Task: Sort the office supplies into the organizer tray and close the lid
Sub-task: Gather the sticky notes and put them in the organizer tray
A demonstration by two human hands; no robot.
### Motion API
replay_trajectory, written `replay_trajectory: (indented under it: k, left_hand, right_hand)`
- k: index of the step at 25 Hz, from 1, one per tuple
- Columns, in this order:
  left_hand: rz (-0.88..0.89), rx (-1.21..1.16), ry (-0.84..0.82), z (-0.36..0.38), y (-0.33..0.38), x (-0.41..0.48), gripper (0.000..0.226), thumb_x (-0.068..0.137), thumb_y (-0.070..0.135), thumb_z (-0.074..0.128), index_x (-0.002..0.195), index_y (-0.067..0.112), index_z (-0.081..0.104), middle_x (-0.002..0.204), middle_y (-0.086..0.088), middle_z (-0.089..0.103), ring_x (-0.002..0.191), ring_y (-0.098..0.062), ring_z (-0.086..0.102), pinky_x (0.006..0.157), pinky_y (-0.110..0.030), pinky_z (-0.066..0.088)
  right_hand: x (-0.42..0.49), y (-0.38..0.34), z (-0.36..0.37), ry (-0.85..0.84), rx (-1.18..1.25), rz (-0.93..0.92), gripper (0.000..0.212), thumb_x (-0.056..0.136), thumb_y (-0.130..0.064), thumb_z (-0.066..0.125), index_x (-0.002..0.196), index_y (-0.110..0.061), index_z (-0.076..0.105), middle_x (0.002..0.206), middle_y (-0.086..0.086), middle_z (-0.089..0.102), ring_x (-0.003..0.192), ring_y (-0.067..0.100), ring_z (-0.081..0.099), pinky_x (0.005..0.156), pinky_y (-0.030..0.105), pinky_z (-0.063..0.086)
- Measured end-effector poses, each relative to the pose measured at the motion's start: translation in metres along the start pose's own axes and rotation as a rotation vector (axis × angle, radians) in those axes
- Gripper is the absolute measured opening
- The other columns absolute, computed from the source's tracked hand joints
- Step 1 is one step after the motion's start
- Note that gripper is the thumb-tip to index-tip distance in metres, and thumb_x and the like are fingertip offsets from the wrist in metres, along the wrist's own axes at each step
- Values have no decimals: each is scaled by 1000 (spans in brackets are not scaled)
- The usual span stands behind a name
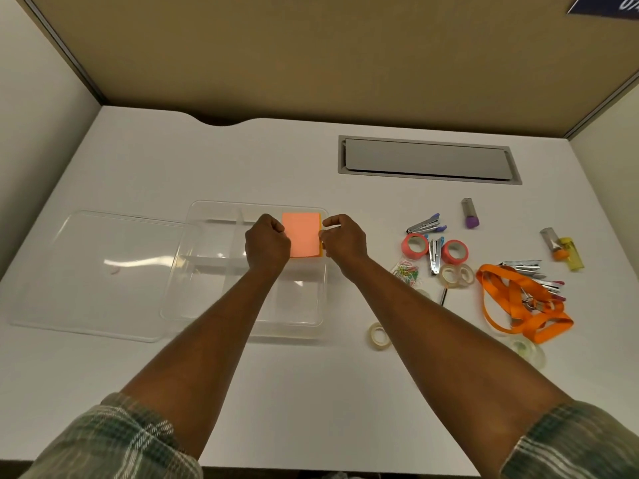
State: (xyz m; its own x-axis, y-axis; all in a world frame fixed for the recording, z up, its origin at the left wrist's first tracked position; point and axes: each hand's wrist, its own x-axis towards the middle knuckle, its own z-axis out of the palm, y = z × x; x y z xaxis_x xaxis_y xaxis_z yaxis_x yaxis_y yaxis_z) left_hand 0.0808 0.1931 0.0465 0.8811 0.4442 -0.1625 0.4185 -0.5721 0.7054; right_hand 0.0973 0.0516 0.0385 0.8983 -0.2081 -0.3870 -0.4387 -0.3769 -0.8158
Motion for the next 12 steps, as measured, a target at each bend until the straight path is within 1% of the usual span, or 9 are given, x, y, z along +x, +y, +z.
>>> replay_trajectory:
  k: [2, 5, 7, 10, 12]
  left_hand:
    - [62, 61, -13, 0, 2, 1, 14, 87, 2, 53, 92, 8, 65, 95, -9, 69, 83, -20, 60, 69, -25, 41]
    - [166, 243, -59, 4, 0, -3, 16, 90, 9, 58, 103, 11, 66, 111, -12, 58, 93, -28, 62, 75, -32, 48]
    - [213, 335, -63, 8, -4, -8, 20, 90, 13, 63, 109, 13, 67, 117, -13, 52, 98, -27, 62, 80, -35, 52]
    - [269, 400, -61, 13, -10, -15, 23, 89, 17, 66, 112, 13, 69, 119, -13, 52, 106, -27, 59, 83, -38, 54]
    - [290, 413, -58, 15, -10, -17, 24, 89, 21, 67, 111, 13, 69, 119, -13, 53, 106, -27, 58, 83, -38, 53]
  right_hand:
    - [2, 1, 2, 9, -52, -28, 16, 87, -9, 61, 98, -20, 64, 96, 0, 70, 91, 24, 69, 85, 45, 59]
    - [5, -1, 6, 49, -245, -134, 21, 89, -6, 56, 102, -17, 68, 106, 4, 70, 98, 23, 66, 85, 35, 55]
    - [6, -1, 7, 73, -355, -195, 20, 90, -8, 59, 105, -17, 69, 110, 9, 68, 96, 24, 65, 84, 35, 55]
    - [3, 4, 5, 61, -404, -209, 19, 92, -14, 63, 111, -17, 66, 114, 10, 64, 96, 25, 65, 84, 36, 57]
    - [0, 9, 2, 48, -410, -222, 20, 93, -19, 62, 113, -16, 65, 115, 10, 64, 98, 24, 65, 87, 38, 56]
